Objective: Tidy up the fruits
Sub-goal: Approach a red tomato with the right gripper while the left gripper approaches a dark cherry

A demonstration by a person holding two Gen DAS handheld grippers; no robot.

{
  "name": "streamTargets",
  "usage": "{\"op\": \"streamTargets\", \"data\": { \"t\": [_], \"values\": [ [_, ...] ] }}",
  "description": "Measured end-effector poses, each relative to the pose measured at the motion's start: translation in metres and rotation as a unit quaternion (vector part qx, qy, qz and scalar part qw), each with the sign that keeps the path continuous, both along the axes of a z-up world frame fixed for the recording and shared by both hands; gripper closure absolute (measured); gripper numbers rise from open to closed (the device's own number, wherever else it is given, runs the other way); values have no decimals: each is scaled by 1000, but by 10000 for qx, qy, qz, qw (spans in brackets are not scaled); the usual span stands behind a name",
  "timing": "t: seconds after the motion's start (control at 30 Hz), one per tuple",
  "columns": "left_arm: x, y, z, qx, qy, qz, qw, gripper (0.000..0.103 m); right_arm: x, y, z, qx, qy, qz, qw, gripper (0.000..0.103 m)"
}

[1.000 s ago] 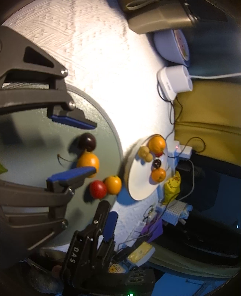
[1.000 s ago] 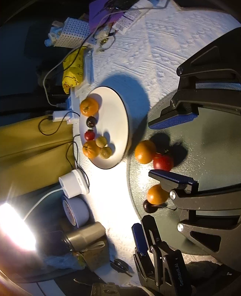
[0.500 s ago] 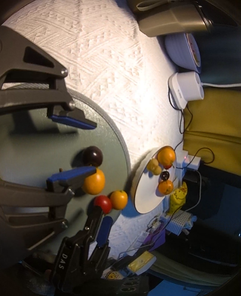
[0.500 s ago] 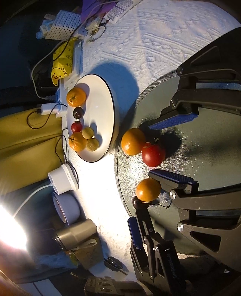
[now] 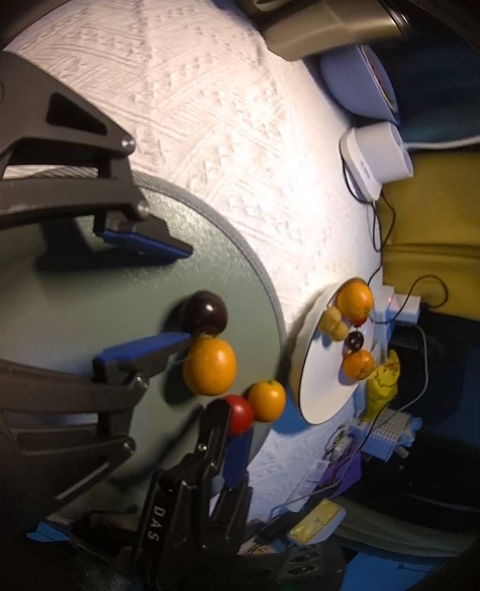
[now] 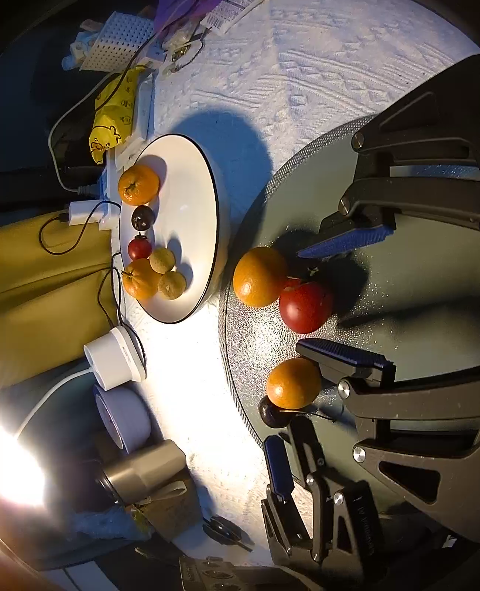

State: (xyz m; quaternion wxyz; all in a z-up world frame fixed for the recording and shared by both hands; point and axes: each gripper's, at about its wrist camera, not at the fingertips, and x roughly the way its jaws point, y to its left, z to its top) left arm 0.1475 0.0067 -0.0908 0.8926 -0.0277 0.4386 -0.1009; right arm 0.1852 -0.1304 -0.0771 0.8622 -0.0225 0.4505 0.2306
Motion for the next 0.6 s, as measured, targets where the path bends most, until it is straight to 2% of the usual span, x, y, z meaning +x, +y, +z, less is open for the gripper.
{"op": "streamTargets", "data": {
  "t": [0.13,0.47,0.53,0.6],
  "values": [
    [5,-8,-1,198,-19,-156,9997,60,2,2,0,-9,8,21,10000,56],
    [12,-13,-2,333,-163,-348,9987,61,5,4,0,60,16,85,9999,56],
    [12,-14,-2,391,-205,-386,9983,67,5,4,0,97,27,110,9999,63],
    [11,-15,-2,368,-227,-436,9981,74,4,4,1,107,8,126,9999,66]
  ]
}}
